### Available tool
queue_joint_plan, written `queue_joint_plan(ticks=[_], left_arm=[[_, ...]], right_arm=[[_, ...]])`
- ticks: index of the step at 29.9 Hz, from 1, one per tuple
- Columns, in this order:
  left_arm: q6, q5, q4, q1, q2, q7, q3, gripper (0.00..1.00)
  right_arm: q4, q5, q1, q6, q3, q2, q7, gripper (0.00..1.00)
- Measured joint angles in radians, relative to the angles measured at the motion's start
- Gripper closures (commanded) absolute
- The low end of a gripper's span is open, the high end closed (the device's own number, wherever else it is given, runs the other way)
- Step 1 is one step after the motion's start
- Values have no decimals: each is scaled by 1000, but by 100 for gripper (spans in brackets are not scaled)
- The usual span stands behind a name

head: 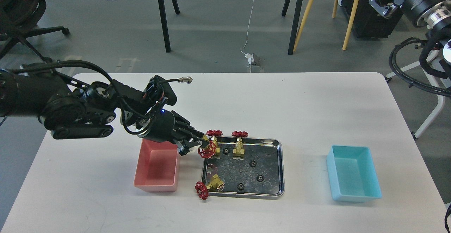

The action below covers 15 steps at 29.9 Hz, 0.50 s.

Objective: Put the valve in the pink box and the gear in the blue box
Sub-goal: 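Carry the valve with the left gripper into the pink box and release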

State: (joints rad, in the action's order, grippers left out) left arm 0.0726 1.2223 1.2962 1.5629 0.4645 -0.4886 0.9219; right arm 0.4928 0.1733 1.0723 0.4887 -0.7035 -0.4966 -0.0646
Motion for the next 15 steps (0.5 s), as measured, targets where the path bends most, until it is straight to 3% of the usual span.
queue_joint_plan(ticks=[9, 15], left_arm=[[0, 136, 109, 33, 234, 0, 0, 87], [0, 181, 141, 21, 287, 0, 2, 87]], right_arm=[[0, 0, -5, 0, 1, 3, 0, 1], [0, 0, -10, 0, 2, 3, 0, 1]])
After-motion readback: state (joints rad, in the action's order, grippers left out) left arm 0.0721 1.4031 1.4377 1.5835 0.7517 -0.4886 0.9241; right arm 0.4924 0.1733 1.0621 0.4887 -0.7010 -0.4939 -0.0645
